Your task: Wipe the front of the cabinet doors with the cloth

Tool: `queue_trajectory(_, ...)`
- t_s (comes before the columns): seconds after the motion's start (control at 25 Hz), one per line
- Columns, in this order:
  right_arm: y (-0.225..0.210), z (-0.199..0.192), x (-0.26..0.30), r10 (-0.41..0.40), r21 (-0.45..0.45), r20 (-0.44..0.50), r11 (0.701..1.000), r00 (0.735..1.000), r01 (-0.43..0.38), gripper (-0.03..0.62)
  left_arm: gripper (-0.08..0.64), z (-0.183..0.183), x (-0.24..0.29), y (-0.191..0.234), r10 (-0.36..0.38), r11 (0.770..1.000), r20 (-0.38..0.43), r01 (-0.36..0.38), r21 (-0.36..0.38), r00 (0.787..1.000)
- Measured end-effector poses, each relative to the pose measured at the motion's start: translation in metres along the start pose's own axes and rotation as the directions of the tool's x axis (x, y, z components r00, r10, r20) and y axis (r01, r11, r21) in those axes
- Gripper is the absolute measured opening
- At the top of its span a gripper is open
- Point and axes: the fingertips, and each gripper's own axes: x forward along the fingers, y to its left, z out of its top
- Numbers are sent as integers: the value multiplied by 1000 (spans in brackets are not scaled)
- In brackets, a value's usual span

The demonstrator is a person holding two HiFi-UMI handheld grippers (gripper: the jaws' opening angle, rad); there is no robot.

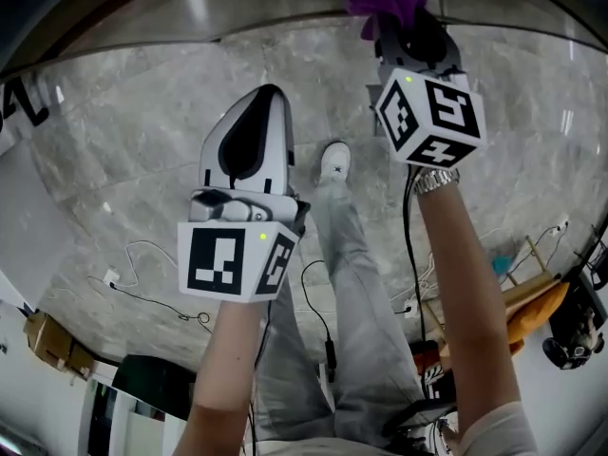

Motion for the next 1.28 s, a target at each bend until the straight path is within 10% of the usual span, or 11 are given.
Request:
queue_trajectory(1.0,303,-18,71,168,82,-85,983,982,-162,135,17,63,-108,230,151,987,57,-147,-63,987)
queue_trajectory(1.28,331,-27,77,289,63,-72,957,955,-284,135,17,42,-109,243,199,979,33,-197,-49,980)
